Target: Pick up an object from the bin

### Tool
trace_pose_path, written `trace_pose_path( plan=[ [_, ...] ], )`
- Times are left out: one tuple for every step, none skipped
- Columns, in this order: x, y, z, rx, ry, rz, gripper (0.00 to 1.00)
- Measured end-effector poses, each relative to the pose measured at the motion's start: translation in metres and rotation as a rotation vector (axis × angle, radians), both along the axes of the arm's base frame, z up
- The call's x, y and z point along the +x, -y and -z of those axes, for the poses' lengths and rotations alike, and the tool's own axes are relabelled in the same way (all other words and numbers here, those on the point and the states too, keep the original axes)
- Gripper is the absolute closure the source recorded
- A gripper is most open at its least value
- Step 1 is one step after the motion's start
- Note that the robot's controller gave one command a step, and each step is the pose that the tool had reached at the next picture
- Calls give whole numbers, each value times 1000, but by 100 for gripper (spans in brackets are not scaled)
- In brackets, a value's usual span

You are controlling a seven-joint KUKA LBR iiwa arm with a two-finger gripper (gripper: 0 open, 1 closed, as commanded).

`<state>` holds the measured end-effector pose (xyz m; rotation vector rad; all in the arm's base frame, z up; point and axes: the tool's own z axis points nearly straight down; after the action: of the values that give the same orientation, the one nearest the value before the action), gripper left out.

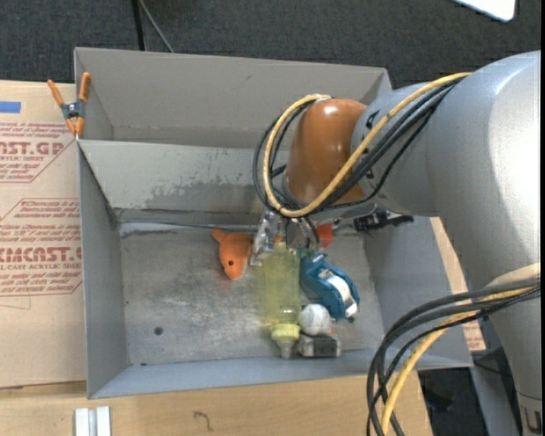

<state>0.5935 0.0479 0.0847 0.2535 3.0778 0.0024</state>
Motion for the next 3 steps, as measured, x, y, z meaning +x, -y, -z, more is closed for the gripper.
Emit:
trace_pose_path(
  plan=[
    [-10,-7,-38,3,-53,10,100],
    [-1,-3,-68,3,-46,10,100],
    [-9,-10,-76,3,-52,-3,100]
  ],
)
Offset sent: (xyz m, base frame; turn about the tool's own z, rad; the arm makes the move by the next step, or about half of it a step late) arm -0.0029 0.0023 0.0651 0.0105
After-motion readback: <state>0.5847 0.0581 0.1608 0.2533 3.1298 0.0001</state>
